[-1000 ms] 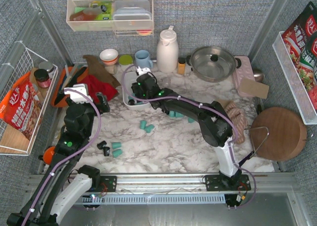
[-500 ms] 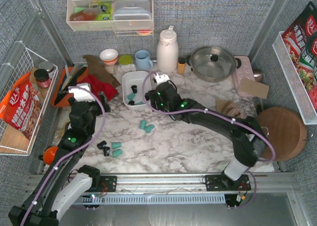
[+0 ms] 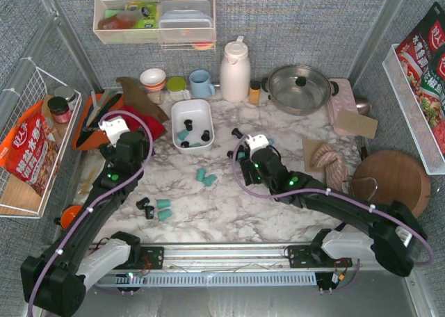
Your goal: Mix the coffee capsules in the storage basket
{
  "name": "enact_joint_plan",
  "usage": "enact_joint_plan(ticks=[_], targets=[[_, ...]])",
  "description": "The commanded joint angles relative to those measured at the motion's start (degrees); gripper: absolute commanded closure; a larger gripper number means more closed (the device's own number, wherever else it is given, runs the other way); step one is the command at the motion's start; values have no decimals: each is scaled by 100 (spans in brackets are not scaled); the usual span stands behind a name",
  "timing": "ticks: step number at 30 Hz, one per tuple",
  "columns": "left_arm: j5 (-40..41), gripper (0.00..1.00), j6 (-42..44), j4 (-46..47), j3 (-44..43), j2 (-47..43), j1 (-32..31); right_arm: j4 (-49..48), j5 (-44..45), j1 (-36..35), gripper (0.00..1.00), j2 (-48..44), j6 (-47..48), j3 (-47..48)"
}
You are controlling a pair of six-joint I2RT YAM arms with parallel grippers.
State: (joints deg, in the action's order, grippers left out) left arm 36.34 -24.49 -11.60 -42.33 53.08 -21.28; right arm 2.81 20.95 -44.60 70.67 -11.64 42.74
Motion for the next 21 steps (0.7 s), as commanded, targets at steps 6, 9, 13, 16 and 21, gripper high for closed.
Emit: enact_joint_plan(ticks=[6,9,13,16,21], targets=[[113,1,-3378,-3474,-704,940,54,-371,357,30,33,-1040,186,-626],[-57,1,-3834,-3842,-553,1193,65,-385,247,38,33,-1165,142,-695],[-518,9,-4283,-3879,-192,1337,58,-379,168,39,33,-1179,97,-697],[-937,13,-4360,-3770,49,1445,60,-378,102,39,33,-1194,68,-693],[-1241,22,-4361,-3467,373,1530,57,-371,48,39,33,-1246,56,-703]])
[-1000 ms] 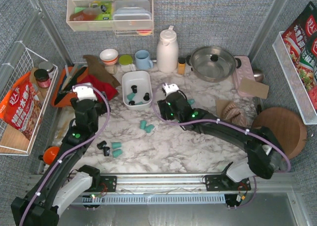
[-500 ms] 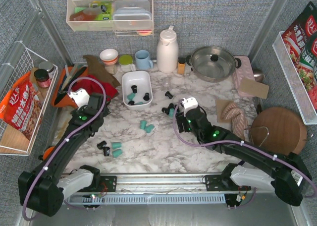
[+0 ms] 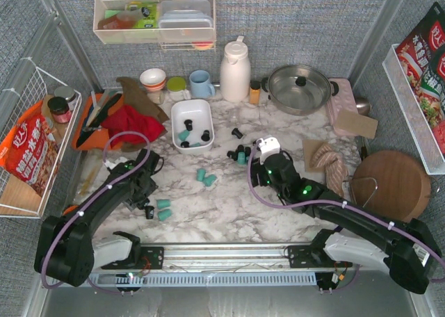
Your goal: Mix the coffee capsules in the storage basket
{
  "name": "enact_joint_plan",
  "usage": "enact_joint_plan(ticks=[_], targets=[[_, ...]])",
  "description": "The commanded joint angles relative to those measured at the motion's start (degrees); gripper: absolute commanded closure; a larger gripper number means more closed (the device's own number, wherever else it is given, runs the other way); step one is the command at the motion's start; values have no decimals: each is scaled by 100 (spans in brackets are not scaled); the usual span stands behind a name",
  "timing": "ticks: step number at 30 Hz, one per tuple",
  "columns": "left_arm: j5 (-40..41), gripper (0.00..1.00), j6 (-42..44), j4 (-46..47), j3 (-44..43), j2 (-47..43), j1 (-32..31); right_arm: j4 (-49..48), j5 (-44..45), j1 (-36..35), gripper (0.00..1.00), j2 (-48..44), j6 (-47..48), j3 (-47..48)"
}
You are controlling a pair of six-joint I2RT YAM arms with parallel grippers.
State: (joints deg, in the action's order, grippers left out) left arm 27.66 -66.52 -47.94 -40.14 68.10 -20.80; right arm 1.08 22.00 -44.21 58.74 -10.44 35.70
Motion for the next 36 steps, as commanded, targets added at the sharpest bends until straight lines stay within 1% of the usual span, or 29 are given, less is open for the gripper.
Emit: enact_joint_plan(ticks=[1,5,11,26,29,31,34,36], targets=[[-389,24,-116,307,209,16,6,-196,-71,0,33,-70,-68,2],[-462,26,-54,631,387,14,5,-226,-81,-3,33,-108,-73,-24],[-446,28,8,783,547,195,6,-240,-71,0,33,-36,-64,-20],[-147,45,35,681,568,73,6,-249,-81,0,33,111,-64,13],[-53,46,111,624,424,59,6,-244,-88,0,33,111,-64,11],[11,49,221,603,268,48,6,-240,-89,0,33,116,-64,14],[135,51,467,693,-156,58,5,-244,-89,-1,33,111,-72,11],[177,52,696,933,-536,115,7,-256,-94,0,33,124,-81,16]])
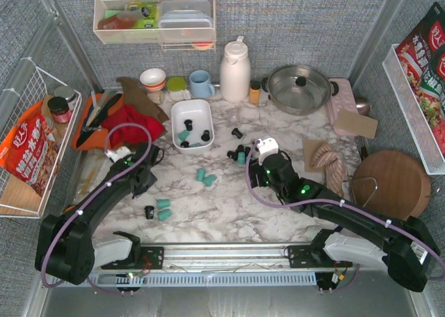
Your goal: Mix the coffee capsules in the storage basket
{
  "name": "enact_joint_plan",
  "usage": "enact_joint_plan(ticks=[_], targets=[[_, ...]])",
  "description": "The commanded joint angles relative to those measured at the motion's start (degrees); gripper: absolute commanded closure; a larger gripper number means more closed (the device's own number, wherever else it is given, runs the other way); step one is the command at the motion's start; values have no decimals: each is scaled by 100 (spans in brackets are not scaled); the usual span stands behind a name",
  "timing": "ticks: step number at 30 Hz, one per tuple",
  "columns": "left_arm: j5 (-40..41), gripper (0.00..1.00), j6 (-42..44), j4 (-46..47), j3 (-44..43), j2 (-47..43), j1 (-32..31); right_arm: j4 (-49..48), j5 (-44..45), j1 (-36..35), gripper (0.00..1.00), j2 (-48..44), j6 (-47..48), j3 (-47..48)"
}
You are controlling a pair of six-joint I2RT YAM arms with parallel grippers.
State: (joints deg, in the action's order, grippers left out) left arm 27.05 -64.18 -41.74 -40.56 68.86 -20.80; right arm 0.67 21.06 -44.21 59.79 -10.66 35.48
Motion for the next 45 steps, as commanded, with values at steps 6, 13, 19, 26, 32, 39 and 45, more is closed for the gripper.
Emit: enact_joint_plan(ticks=[6,13,19,26,32,39,45], targets=[[-721,49,1547,2621,-1317,584,10,-225,41,0,33,97,-36,46],[-1691,48,2091,3987,-2335,2116,-10,-262,368,8,33,118,87,-19],[-2103,47,2030,4125,-3043,3132,-19,-284,448,8,33,209,131,-12],[-2175,23,2073,3583,-3516,3680,-48,-237,519,8,33,191,160,2],[-1669,20,2274,3386,-3362,3230,-145,-216,509,15,32,199,139,19],[-693,21,2148,1889,-2816,2130,-397,-163,490,17,32,179,100,37],[-420,24,1575,814,-1743,783,-472,-194,491,17,32,201,90,27]])
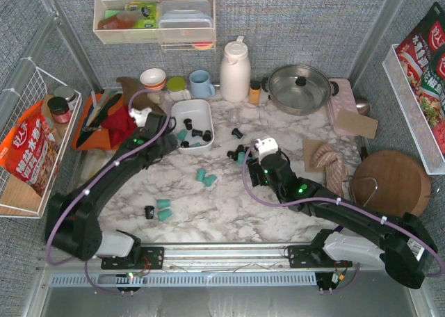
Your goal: Mix the coffee capsules in the storage basket
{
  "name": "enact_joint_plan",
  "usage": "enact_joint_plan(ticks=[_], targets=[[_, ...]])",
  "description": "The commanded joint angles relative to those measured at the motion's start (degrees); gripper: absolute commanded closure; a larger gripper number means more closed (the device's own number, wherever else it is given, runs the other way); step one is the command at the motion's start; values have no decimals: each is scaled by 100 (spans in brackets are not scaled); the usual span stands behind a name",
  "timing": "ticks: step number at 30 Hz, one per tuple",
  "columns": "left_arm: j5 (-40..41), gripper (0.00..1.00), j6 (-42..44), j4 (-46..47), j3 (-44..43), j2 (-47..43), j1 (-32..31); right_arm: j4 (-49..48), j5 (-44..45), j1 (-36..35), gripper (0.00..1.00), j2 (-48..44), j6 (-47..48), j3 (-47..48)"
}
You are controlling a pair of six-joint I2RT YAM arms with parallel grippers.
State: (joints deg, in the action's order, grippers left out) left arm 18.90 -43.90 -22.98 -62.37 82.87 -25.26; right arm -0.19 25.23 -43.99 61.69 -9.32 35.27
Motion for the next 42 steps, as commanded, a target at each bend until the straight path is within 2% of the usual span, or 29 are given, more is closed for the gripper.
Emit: enact_joint_plan(ticks=[1,5,10,17,23,34,42], targets=[[408,25,-577,-1226,576,-841,-30,-105,77,-5,32,24,-43,50],[508,27,-897,-1922,953,-1558,-41,-120,68,-5,32,66,-49,59],[573,32,-1441,-2801,1221,-1877,-35,-147,49,-4,32,124,-52,54],[276,40,-2059,-3276,1741,-2244,-41,-145,57,-9,32,211,-52,82],[-119,44,-2138,-3460,2153,-2456,-37,-140,57,-5,32,317,-43,118],[-475,45,-2323,-3465,2647,-2680,-179,-136,96,-5,32,498,-17,158],[-170,45,-2771,-2934,3037,-2563,-252,-142,114,-5,31,484,-8,147]])
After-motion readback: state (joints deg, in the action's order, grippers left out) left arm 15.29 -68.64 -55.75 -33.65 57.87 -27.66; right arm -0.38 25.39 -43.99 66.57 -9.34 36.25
